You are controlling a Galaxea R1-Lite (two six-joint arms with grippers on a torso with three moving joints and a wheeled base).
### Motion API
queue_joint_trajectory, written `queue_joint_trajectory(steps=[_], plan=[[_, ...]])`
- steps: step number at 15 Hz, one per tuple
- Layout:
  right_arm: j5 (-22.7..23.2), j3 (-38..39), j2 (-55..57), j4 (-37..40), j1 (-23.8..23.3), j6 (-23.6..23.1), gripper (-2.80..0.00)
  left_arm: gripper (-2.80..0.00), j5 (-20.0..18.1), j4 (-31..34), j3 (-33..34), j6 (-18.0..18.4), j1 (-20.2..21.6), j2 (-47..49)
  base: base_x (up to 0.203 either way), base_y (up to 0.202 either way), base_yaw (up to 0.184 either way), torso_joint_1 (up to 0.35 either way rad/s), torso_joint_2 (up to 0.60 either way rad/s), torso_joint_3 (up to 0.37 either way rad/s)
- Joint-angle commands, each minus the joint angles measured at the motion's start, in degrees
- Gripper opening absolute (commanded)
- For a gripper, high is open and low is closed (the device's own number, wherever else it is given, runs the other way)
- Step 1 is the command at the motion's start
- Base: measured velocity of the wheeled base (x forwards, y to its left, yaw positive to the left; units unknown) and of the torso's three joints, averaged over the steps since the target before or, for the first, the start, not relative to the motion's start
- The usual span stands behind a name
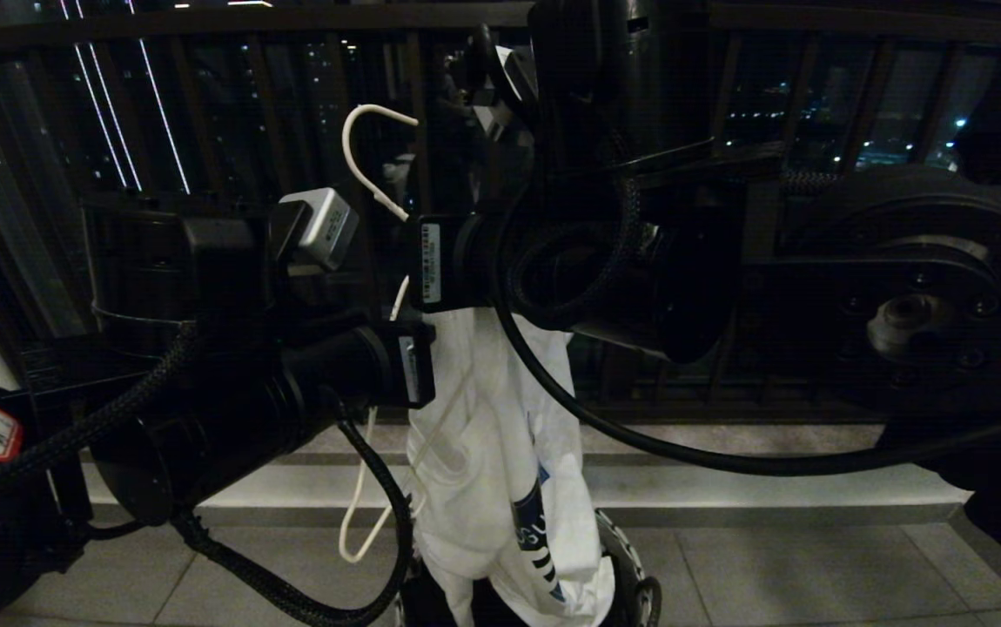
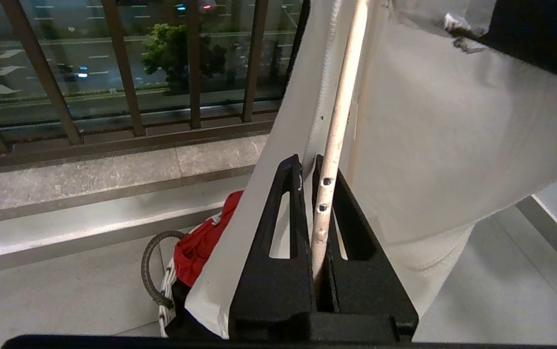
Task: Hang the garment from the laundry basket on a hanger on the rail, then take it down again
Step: Hang the clothes on the clothes rack
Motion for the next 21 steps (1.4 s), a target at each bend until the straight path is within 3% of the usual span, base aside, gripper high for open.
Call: queue_joint_trajectory(steps=[1,3,12,13,14,21], plan=[[0.0,-0.1,0.2,0.0,0.4,0.1,-2.8,-2.8,0.1,-0.9,0.1,-0.3,0.0,0.0,0.0,0.0,0.0,0.0,0.0,0.0],[0.0,-0.3,0.2,0.0,0.8,0.1,-2.8,-2.8,0.0,-5.5,1.3,-0.4,0.0,0.6,0.0,0.0,0.0,0.0,0.0,0.0],[0.0,-0.3,0.4,0.0,2.0,0.0,-2.8,-2.8,0.0,-6.1,1.4,-0.4,0.3,0.8,0.0,0.0,0.0,0.0,0.0,0.0],[0.0,-0.3,0.4,0.0,2.0,0.0,-0.49,-2.8,0.0,-6.5,1.4,-0.4,0.3,0.7,0.0,0.0,0.0,0.0,0.0,0.0],[0.0,-0.3,0.5,0.0,2.0,0.0,0.0,-2.8,0.0,-6.9,1.5,-0.4,0.4,0.7,0.0,0.0,0.0,0.0,0.0,0.0],[-0.7,0.4,-1.4,0.2,1.1,0.1,0.0,-2.8,0.0,-7.2,1.5,-0.4,1.1,0.6,0.0,0.0,0.0,0.0,0.0,0.0]])
